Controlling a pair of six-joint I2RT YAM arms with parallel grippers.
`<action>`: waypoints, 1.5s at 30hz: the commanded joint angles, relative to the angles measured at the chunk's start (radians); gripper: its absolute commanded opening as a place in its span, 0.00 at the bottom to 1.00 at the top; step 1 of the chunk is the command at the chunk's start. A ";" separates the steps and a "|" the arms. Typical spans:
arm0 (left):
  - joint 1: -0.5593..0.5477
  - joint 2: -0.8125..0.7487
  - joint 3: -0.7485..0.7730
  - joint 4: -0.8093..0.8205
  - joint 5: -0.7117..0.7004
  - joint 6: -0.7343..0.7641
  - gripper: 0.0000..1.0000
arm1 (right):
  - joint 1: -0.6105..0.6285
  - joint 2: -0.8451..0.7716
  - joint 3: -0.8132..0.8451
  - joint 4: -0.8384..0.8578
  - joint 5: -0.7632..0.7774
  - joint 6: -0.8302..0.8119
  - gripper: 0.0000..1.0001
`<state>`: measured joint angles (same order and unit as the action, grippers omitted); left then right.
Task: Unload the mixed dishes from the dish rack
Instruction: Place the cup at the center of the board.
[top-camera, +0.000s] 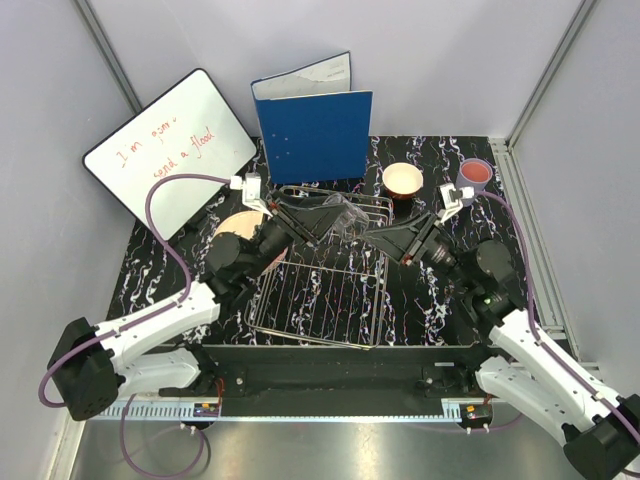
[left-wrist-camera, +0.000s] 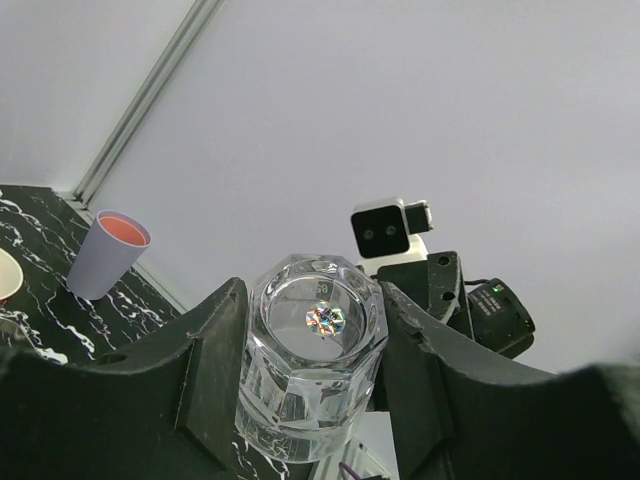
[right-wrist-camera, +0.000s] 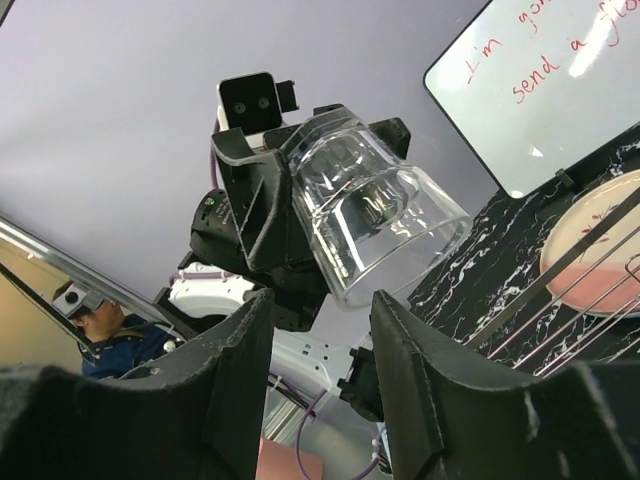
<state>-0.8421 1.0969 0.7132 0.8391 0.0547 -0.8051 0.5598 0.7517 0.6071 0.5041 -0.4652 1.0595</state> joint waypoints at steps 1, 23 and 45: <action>-0.002 0.000 0.051 0.103 0.048 -0.015 0.00 | 0.014 0.021 0.005 0.047 -0.010 -0.009 0.52; 0.014 -0.198 0.093 -0.485 -0.261 0.021 0.99 | 0.023 -0.100 0.261 -0.687 0.429 -0.321 0.00; 0.026 -0.244 0.154 -1.219 -0.420 -0.069 0.99 | -0.449 1.032 1.126 -1.555 0.642 -0.354 0.00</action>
<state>-0.8165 0.8417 0.8444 -0.3458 -0.4088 -0.8791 0.1181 1.7863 1.6901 -0.9741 0.2337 0.6865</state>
